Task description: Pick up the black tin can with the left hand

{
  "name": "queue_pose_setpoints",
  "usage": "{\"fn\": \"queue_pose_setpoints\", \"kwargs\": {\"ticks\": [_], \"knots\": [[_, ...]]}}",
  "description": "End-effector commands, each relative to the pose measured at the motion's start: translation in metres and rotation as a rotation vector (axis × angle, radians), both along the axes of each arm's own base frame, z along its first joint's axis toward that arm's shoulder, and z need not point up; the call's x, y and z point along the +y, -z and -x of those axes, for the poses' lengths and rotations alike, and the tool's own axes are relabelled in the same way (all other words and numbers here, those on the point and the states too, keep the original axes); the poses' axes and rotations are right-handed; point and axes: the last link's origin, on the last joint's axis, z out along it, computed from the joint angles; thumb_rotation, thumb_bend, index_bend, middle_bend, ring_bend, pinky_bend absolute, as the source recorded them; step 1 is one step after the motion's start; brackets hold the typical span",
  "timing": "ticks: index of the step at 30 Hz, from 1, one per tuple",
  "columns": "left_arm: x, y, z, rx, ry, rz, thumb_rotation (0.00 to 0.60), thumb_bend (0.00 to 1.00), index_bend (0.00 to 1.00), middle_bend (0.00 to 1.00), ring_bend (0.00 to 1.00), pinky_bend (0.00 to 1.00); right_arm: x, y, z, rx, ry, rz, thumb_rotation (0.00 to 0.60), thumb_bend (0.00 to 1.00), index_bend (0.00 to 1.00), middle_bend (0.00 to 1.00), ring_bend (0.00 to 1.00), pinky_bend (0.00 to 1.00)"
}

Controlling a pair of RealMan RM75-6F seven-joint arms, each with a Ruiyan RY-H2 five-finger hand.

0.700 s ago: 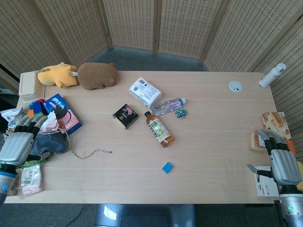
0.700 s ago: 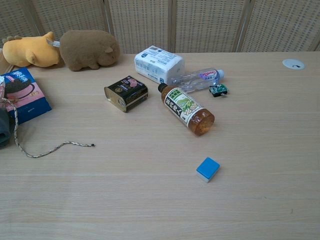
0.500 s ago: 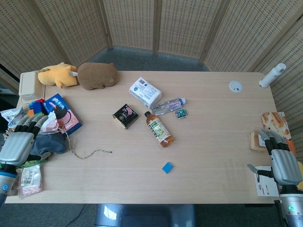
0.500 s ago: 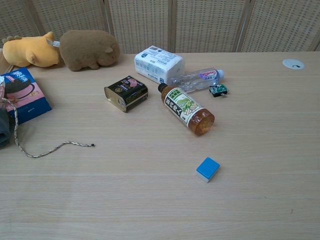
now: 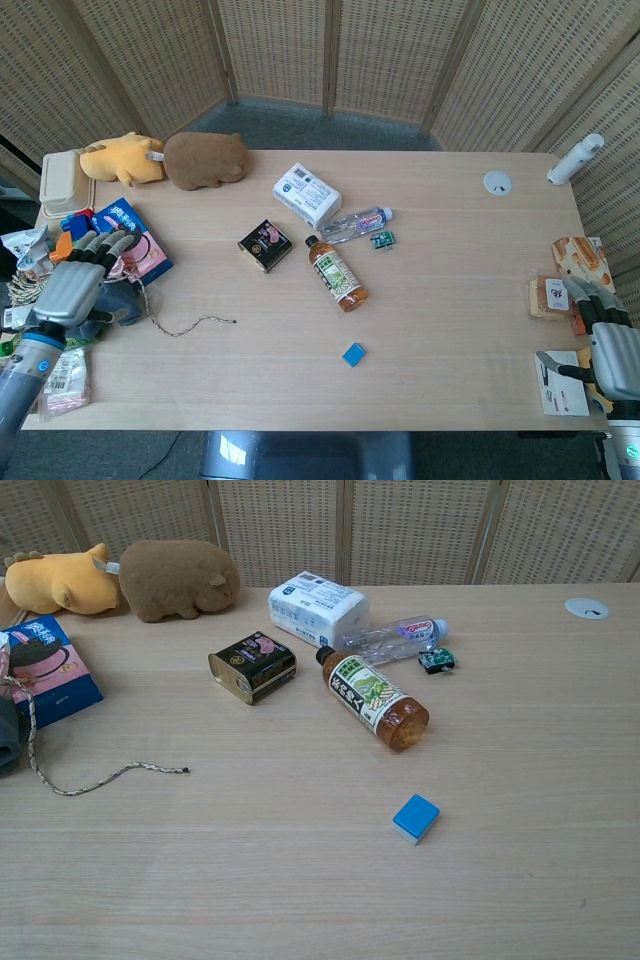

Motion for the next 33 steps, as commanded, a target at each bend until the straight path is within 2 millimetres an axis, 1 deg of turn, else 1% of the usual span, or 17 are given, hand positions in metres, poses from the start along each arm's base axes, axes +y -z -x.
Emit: {"fn": "queue_pose_setpoints", "kwargs": {"ticks": [1,7,9,16,19,25,33], "knots": [[0.028,0.028,-0.008,-0.010,0.021,0.036,0.600,0.00,0.00,0.00,0.00,0.00,0.003,-0.004,0.002,0.004,0.009,0.009,0.600,0.01,0.00,0.00,0.00,0.00],[0.064,0.072,-0.022,-0.010,0.034,0.108,0.600,0.00,0.00,0.00,0.00,0.00,0.012,-0.014,0.010,0.008,0.049,0.030,0.600,0.02,0.00,0.00,0.00,0.00],[0.074,0.083,-0.029,0.002,0.041,0.136,0.600,0.00,0.00,0.00,0.00,0.00,0.015,-0.017,0.012,0.013,0.061,0.040,0.600,0.02,0.00,0.00,0.00,0.00],[0.107,0.122,-0.066,0.057,0.086,0.227,0.600,0.00,0.00,0.00,0.00,0.00,0.025,-0.033,0.020,0.031,0.105,0.080,0.600,0.02,0.00,0.00,0.00,0.00],[0.119,0.137,-0.081,0.066,0.097,0.249,0.600,0.00,0.00,0.00,0.00,0.00,0.029,-0.036,0.023,0.037,0.123,0.089,0.600,0.02,0.00,0.00,0.00,0.00],[0.139,0.163,-0.103,0.102,0.106,0.280,0.600,0.00,0.00,0.00,0.00,0.00,0.036,-0.045,0.028,0.052,0.155,0.116,0.600,0.02,0.00,0.00,0.00,0.00],[0.159,0.192,-0.129,0.126,0.112,0.301,0.600,0.00,0.00,0.00,0.00,0.00,0.046,-0.053,0.034,0.063,0.200,0.146,0.600,0.02,0.00,0.00,0.00,0.00]]}}
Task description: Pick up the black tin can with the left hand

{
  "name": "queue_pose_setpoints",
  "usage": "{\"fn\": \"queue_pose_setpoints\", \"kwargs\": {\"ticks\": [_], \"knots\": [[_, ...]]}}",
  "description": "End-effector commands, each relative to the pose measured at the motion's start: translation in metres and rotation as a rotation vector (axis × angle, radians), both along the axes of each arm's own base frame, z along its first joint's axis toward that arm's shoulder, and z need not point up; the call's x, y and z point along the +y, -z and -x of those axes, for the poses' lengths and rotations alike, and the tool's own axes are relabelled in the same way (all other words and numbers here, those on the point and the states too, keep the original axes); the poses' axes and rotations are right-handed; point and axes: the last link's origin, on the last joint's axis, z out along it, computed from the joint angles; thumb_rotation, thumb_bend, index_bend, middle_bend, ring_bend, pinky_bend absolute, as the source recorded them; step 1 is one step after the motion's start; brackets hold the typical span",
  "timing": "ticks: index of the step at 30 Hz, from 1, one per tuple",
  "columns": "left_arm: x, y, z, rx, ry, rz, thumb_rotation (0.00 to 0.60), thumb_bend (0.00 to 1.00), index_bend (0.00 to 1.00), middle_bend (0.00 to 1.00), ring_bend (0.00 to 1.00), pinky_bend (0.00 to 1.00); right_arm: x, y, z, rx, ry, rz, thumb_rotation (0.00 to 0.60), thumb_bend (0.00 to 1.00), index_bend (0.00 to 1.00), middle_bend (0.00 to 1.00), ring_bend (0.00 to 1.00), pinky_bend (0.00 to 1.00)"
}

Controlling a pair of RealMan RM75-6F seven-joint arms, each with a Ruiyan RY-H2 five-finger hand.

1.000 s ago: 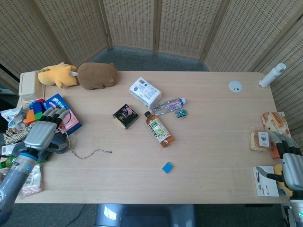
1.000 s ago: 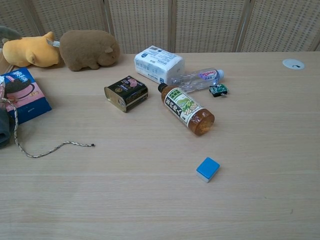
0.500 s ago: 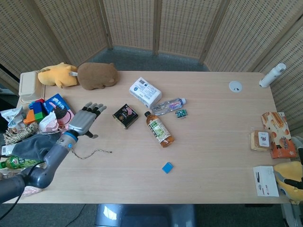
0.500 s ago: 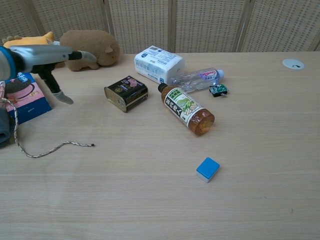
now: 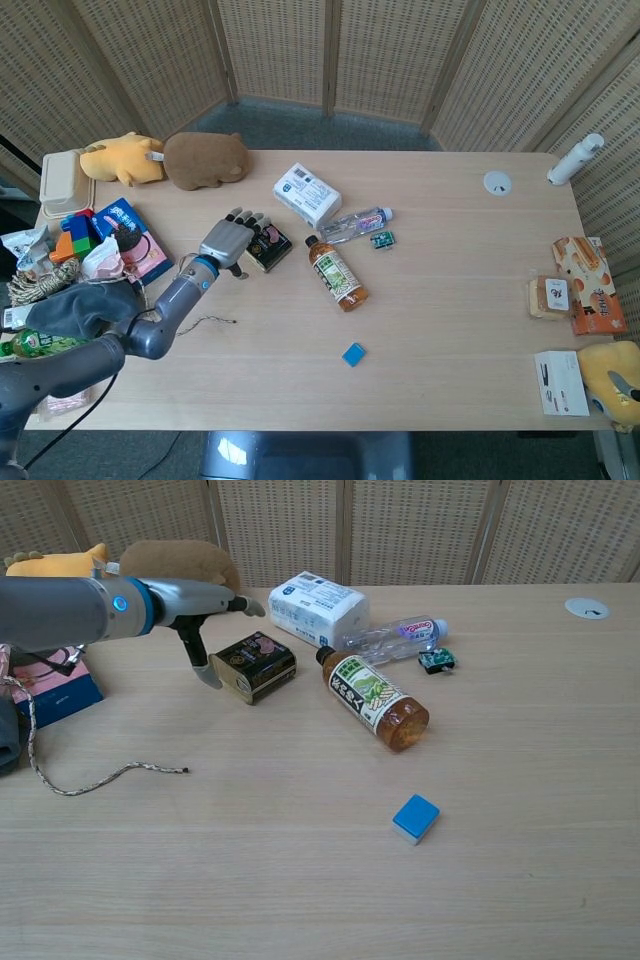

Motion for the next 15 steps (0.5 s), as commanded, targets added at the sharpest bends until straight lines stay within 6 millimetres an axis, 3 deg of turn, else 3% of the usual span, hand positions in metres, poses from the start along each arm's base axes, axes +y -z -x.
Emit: {"fn": "queue_pose_setpoints", "kwargs": {"ticks": [1,15], "knots": [[0.008,0.018,-0.017,0.005,0.000,0.024,0.600,0.00,0.00,0.00,0.00,0.00,0.003,-0.003,0.002,0.003,0.014,0.012,0.600,0.02,0.00,0.00,0.00,0.00],[0.020,0.051,-0.038,0.058,0.003,0.064,0.600,0.00,0.00,0.00,0.00,0.00,0.019,-0.016,0.009,0.018,0.071,0.066,0.600,0.02,0.00,0.00,0.00,0.00]]}}
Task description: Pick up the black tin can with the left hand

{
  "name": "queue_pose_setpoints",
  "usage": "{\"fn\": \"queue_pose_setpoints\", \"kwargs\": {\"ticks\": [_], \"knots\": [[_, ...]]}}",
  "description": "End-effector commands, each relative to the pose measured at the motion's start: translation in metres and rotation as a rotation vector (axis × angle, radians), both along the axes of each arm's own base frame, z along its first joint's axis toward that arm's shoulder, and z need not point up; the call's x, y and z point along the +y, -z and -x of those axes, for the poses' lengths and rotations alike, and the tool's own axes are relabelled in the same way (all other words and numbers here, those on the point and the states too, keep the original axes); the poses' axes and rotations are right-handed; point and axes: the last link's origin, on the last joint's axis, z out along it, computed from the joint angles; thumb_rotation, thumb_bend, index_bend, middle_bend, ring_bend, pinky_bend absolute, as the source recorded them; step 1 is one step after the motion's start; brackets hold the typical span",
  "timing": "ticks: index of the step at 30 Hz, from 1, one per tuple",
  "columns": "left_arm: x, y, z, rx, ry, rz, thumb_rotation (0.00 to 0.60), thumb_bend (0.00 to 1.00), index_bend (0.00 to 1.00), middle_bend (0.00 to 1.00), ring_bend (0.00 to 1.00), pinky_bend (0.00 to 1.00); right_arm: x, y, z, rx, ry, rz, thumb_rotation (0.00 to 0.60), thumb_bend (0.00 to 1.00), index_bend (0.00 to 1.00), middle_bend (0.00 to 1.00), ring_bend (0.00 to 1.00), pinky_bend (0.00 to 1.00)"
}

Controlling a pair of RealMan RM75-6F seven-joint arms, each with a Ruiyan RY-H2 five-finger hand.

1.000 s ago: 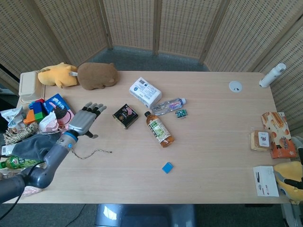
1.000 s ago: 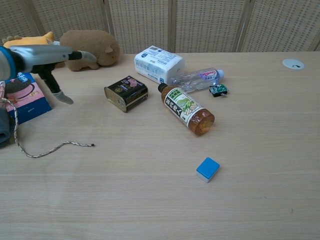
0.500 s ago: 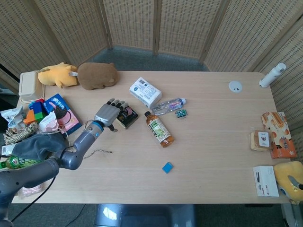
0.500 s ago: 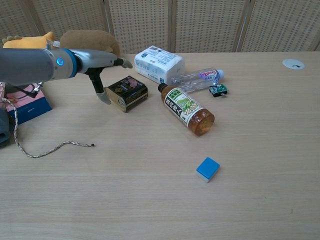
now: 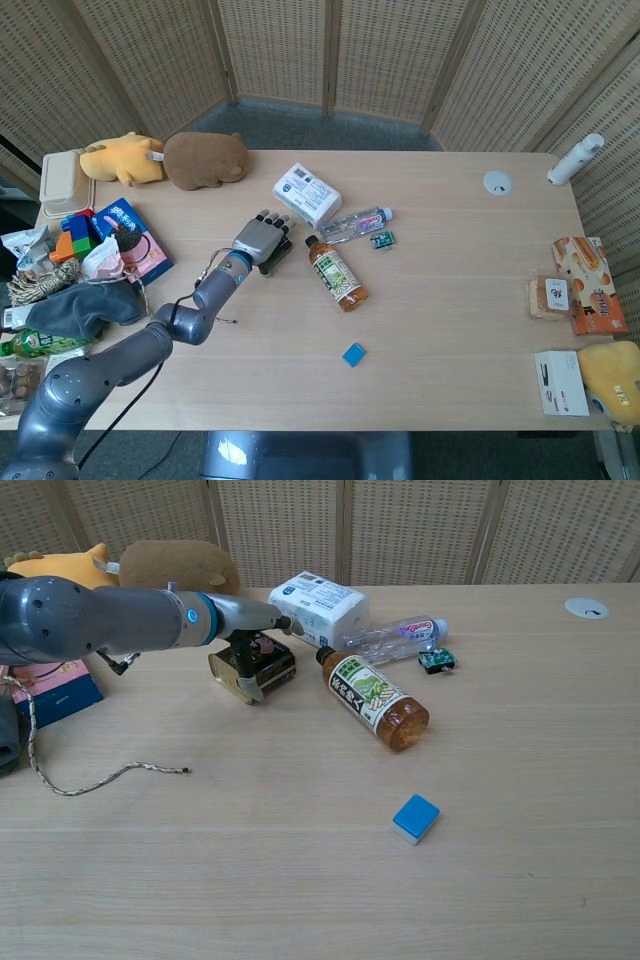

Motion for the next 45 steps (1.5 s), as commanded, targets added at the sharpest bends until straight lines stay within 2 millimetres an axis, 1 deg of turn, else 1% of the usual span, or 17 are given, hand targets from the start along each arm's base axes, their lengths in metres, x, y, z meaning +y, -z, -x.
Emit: {"fn": "queue_pose_setpoints", "kwargs": {"ticks": [1,8,19,29,31,34,35,40,42,45], "knots": [[0.002,0.005,-0.003,0.016,0.004,0.008,0.600,0.00,0.00,0.00,0.00,0.00,0.002,-0.001,0.001,0.002,0.006,0.007,0.600,0.02,0.00,0.00,0.00,0.00],[0.008,0.002,0.003,0.024,-0.019,-0.003,0.600,0.00,0.00,0.00,0.00,0.00,0.006,-0.002,0.000,0.005,0.014,0.012,0.600,0.02,0.00,0.00,0.00,0.00],[0.008,-0.003,0.018,0.049,-0.035,0.010,0.600,0.00,0.00,0.00,0.00,0.00,0.006,0.000,-0.002,0.004,0.012,0.008,0.600,0.02,0.00,0.00,0.00,0.00],[0.007,-0.003,0.021,0.036,-0.039,0.000,0.600,0.00,0.00,0.00,0.00,0.00,0.006,0.000,-0.002,0.002,0.012,0.007,0.600,0.02,0.00,0.00,0.00,0.00],[0.006,-0.002,0.022,0.034,-0.043,0.002,0.600,0.00,0.00,0.00,0.02,0.00,0.007,0.000,-0.001,0.002,0.013,0.009,0.600,0.02,0.00,0.00,0.00,0.00],[0.005,-0.001,0.022,0.027,-0.047,0.000,0.600,0.00,0.00,0.00,0.11,0.00,0.008,-0.001,0.000,0.003,0.015,0.012,0.600,0.01,0.00,0.00,0.00,0.00],[0.005,-0.001,0.021,0.021,-0.048,-0.003,0.600,0.00,0.00,0.02,0.17,0.00,0.008,-0.001,0.000,0.002,0.015,0.013,0.600,0.02,0.00,0.00,0.00,0.00],[0.005,-0.003,0.018,-0.003,-0.048,-0.011,0.600,0.00,0.00,0.15,0.43,0.00,0.008,-0.001,0.002,-0.002,0.017,0.016,0.600,0.02,0.00,0.00,0.00,0.00],[0.004,-0.004,0.018,-0.013,-0.052,-0.009,0.600,0.00,0.01,0.19,0.49,0.02,0.008,-0.001,0.002,-0.002,0.015,0.015,0.600,0.02,0.00,0.00,0.00,0.00],[0.003,-0.005,0.018,-0.029,-0.062,-0.006,0.600,0.00,0.03,0.22,0.53,0.07,0.008,-0.001,0.002,-0.003,0.011,0.016,0.600,0.02,0.00,0.00,0.00,0.00]]}}
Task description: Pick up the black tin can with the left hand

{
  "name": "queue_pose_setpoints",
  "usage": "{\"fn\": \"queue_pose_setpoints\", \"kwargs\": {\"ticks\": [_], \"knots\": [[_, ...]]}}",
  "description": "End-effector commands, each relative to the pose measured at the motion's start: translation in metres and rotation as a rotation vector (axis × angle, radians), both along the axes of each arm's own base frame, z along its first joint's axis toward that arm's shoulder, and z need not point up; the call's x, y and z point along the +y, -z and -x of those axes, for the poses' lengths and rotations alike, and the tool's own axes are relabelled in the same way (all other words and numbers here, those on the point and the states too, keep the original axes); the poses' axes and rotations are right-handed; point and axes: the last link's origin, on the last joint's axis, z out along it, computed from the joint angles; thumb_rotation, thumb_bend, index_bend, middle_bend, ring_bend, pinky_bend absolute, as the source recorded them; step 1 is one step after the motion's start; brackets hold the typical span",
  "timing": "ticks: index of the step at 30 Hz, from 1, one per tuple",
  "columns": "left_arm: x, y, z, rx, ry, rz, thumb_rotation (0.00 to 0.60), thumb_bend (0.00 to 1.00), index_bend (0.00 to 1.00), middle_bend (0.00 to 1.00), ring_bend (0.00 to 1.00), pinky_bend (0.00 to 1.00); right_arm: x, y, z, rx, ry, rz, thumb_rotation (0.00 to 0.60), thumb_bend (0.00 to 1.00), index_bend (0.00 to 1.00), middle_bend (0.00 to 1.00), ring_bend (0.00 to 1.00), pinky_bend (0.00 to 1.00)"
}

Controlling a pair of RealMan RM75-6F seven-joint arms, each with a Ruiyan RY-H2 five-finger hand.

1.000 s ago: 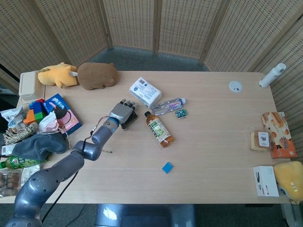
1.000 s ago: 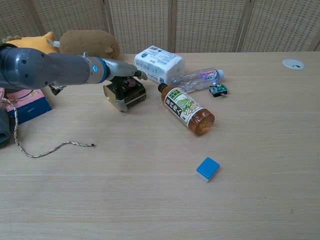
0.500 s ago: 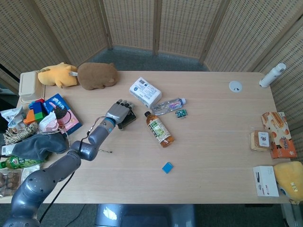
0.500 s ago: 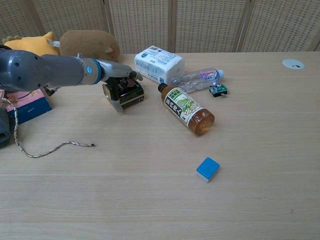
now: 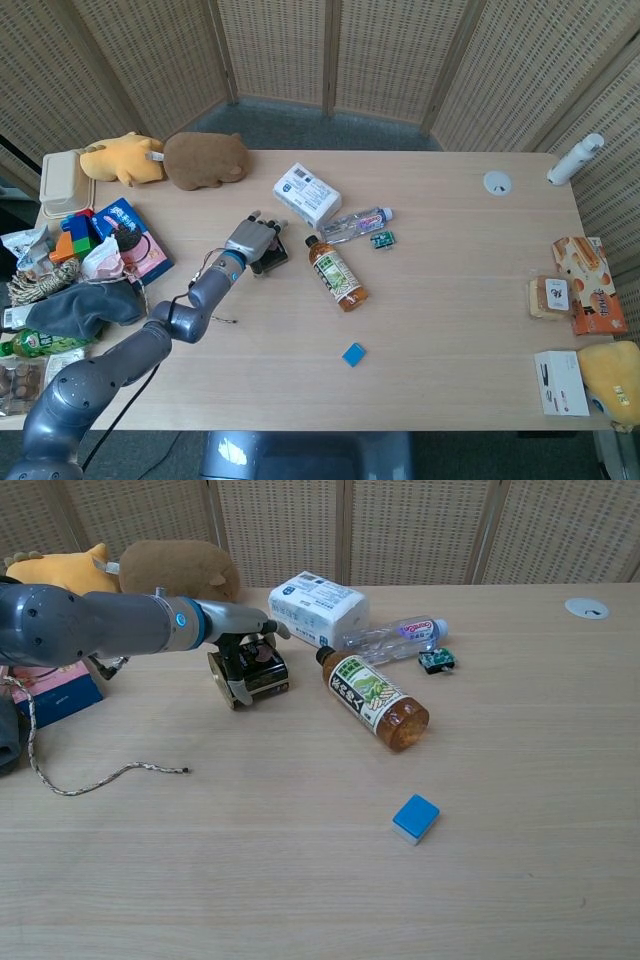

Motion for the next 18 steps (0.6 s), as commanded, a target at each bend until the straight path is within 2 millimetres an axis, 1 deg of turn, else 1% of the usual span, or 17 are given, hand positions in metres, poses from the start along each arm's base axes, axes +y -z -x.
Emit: {"fn": "queue_pose_setpoints", "kwargs": {"ticks": [1,4,8,10,13,18], "knots": [[-0.0008,-0.0022,0.0007,-0.026,-0.017,-0.001,0.600,0.00,0.04,0.24,0.54,0.08,-0.0003,-0.0002,0.0003,0.000,-0.002,0.001,0.600,0.02,0.00,0.00,0.00,0.00],[-0.0014,-0.0044,0.0009,-0.053,-0.033,-0.005,0.600,0.00,0.06,0.25,0.55,0.12,0.0000,-0.0001,0.0008,-0.002,-0.003,0.001,0.600,0.02,0.00,0.00,0.00,0.00],[-0.0033,-0.0047,0.0014,-0.064,-0.039,-0.007,0.600,0.00,0.12,0.29,0.61,0.19,0.0005,0.0002,0.0013,-0.006,-0.004,0.003,0.600,0.01,0.00,0.00,0.00,0.00],[-0.0049,-0.0043,0.0011,-0.073,-0.041,-0.007,0.600,0.00,0.13,0.30,0.62,0.22,0.0009,0.0000,0.0016,-0.006,-0.005,0.004,0.600,0.01,0.00,0.00,0.00,0.00],[-0.0062,-0.0049,-0.0001,-0.093,-0.045,-0.016,0.600,0.00,0.15,0.33,0.65,0.30,0.0010,-0.0007,0.0016,-0.005,-0.007,0.006,0.600,0.02,0.00,0.00,0.00,0.00],[-0.0057,-0.0103,-0.0027,-0.143,-0.063,-0.036,0.600,0.00,0.16,0.35,0.67,0.34,0.0010,-0.0008,0.0016,-0.007,-0.010,0.007,0.600,0.02,0.00,0.00,0.00,0.00]]}}
